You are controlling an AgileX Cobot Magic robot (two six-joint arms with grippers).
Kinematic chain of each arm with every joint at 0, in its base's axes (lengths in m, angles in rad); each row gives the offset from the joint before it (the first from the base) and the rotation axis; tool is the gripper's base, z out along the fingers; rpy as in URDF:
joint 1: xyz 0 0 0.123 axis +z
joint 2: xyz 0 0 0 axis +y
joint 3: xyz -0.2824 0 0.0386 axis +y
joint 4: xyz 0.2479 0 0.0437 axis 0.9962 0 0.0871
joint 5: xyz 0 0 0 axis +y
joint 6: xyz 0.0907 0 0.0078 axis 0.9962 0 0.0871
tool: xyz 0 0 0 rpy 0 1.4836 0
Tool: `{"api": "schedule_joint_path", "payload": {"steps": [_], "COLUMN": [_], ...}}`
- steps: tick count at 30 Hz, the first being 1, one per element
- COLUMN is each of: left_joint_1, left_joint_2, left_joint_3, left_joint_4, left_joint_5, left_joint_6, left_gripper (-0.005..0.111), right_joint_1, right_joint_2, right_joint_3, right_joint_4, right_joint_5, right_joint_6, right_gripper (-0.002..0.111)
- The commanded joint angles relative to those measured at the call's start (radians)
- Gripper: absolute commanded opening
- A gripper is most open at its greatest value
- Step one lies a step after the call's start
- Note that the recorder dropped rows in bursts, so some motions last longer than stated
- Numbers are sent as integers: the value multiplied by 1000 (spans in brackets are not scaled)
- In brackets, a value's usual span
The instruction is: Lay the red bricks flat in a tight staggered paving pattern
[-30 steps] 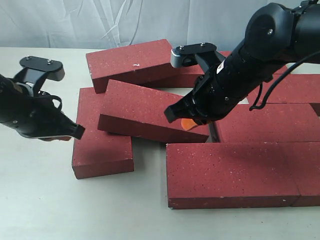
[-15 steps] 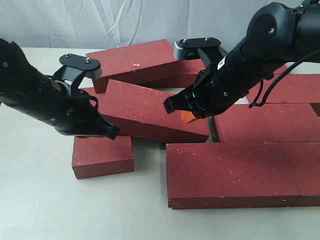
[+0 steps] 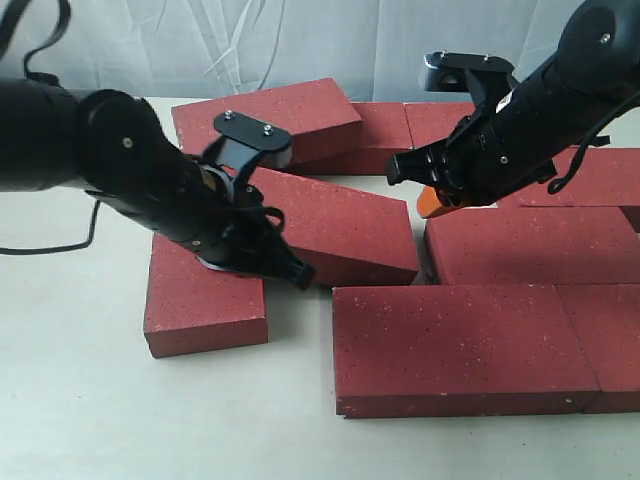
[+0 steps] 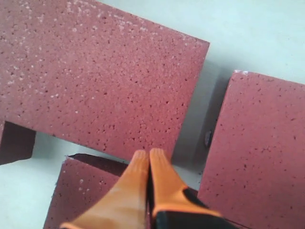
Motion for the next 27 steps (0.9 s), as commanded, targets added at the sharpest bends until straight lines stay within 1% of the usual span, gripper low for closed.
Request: {"api": "schedule_joint_path", "payload": {"steps": [1,7,11,13,16,21,23,25,27], "left_joint_1": [-43,-55,-55,-55,-53,-53,-53,-49,-35], "left_joint_2": [71,138,161,163,163,152,139,124,103], "left_joint_3": [-29,-31,-31,-31,-31,-29,-29,-29,-24], "left_joint_4": [-18,-8,48,81,187,490,572,624,644], "left_joint_5": [-10,-27,-22,-4,38,129,158,176,183], "left_joint_6": [2,5,-1,-35,-140,-392,-459,-507,-517], "left_gripper": [0,0,0,0,0,0,0,0,0], "right_joint_1": [-5,-5,-5,-5,-5,-5,-5,-5,-5], "right_joint_2": [0,0,0,0,0,0,0,0,0], "right_joint_3": [-5,-5,-5,-5,-5,-5,-5,-5,-5], "right_joint_4": [-2,-2,0,0,-4,-4,-4,-4,-4], "right_joint_5": [-2,-3,-3,-1,1,5,5,7,9], "right_joint_6": [0,0,0,0,0,-4,-4,-4,-4], "right_gripper": [-1,-1,-1,-1,-1,-1,-1,-1,-1]}}
